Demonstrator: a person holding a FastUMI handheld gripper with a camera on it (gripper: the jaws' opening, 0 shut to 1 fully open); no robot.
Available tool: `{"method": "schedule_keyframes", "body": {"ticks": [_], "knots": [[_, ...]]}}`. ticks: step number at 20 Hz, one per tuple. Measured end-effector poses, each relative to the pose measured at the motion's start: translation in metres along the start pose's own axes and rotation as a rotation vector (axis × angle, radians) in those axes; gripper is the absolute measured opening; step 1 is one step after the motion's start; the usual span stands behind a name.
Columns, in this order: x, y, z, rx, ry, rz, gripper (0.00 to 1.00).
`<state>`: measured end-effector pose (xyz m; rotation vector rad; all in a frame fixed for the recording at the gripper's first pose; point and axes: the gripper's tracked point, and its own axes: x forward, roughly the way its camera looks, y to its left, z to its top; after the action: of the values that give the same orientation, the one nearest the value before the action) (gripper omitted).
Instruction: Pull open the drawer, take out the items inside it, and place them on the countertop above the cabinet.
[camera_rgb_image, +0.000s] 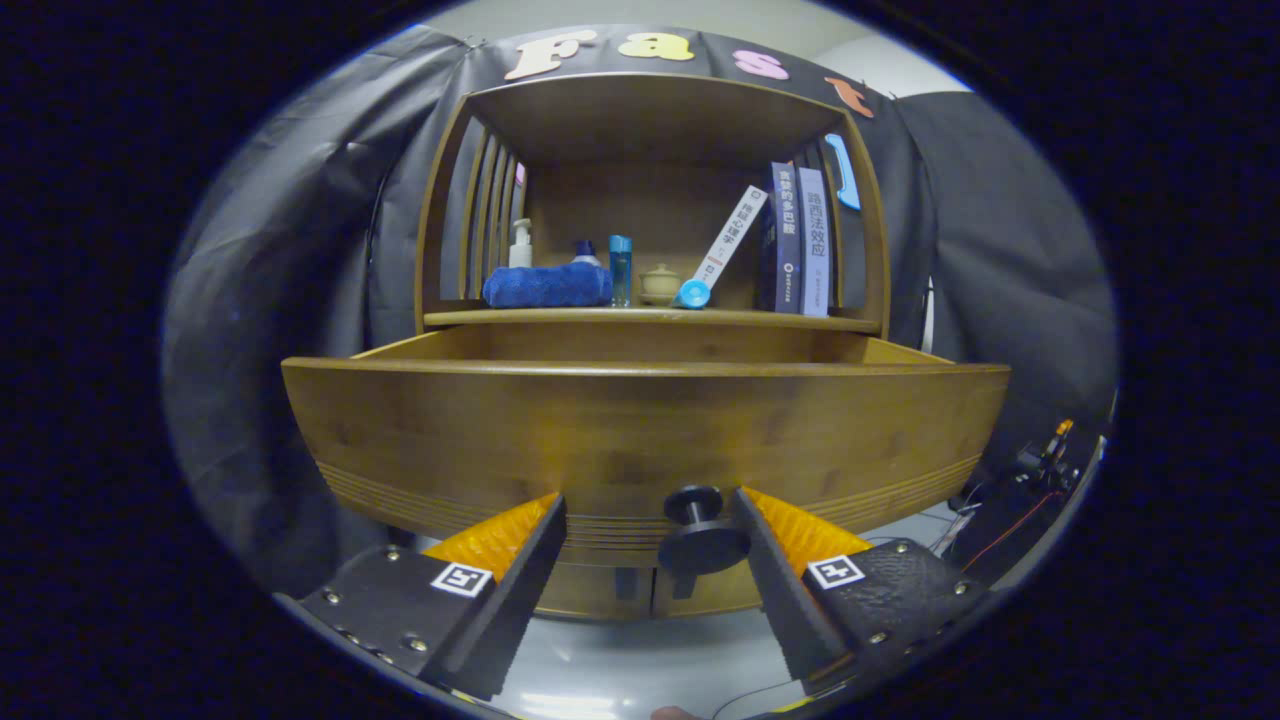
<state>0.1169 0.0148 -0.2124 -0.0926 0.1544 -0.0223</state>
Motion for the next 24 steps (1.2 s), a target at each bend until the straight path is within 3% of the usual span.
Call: {"method": "schedule_keyframes", "body": {"ticks": [17,24], "knots": [[0.076,0.006,0.016,0.064,-0.085,0.002,0.99],[0.121,0.007,0.024,0.069,-0.187,0.013,0.99]]}}
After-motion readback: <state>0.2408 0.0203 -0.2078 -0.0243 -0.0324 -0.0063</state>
